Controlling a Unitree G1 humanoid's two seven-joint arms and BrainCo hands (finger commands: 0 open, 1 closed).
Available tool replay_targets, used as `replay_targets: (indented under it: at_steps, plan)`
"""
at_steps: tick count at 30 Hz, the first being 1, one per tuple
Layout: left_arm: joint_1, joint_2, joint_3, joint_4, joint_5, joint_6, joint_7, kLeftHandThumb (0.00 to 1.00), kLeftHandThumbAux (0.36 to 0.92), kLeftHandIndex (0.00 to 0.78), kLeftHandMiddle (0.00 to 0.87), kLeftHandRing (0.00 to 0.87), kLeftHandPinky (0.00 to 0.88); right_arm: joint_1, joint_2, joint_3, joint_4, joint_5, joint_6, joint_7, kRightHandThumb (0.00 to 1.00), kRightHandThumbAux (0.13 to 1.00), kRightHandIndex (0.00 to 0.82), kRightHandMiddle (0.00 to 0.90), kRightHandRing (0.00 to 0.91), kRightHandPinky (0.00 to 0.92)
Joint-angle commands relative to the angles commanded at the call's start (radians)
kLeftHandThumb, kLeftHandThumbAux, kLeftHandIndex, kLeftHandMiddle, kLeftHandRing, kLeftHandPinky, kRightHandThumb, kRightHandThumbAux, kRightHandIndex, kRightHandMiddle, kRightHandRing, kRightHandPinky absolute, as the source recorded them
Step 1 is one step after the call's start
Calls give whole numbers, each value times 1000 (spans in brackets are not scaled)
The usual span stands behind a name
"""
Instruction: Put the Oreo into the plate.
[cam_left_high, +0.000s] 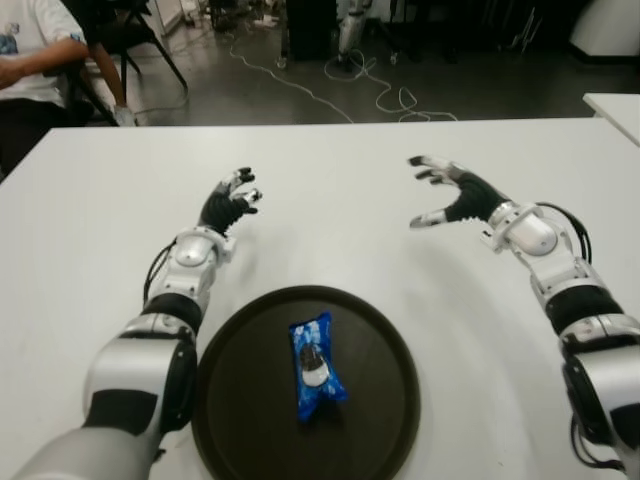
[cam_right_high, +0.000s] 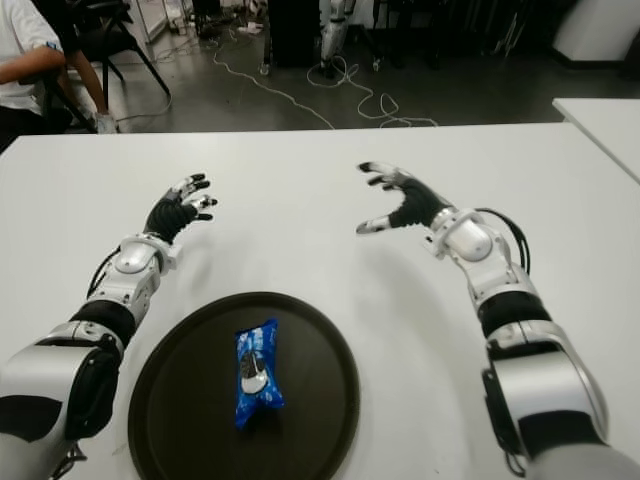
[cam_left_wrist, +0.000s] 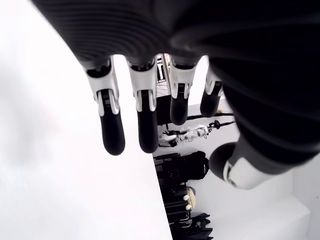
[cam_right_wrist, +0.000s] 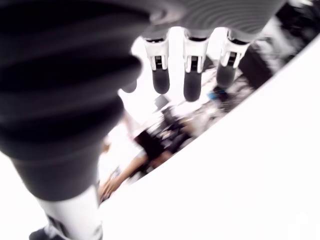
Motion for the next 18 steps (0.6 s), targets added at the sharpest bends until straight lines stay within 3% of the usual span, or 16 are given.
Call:
replay_targets:
  at_steps: [3, 10, 18]
  plan:
    - [0, 1, -1, 0, 1, -2, -4, 190, 631, 46, 120, 221, 291, 1, 2, -22, 35, 10, 6, -14, 0, 708, 180, 233, 242, 252]
    - [-2, 2, 4, 2, -3, 5, -13, 213, 647, 43, 118, 223, 305, -21, 14, -92, 94, 43, 134, -71, 0, 623, 220, 296, 329, 358]
    - [-2, 3, 10, 6, -9, 9, -11, 222, 652, 47, 119, 234, 330, -49, 24, -171, 94, 101, 226, -60, 0, 611, 226, 324, 370, 401]
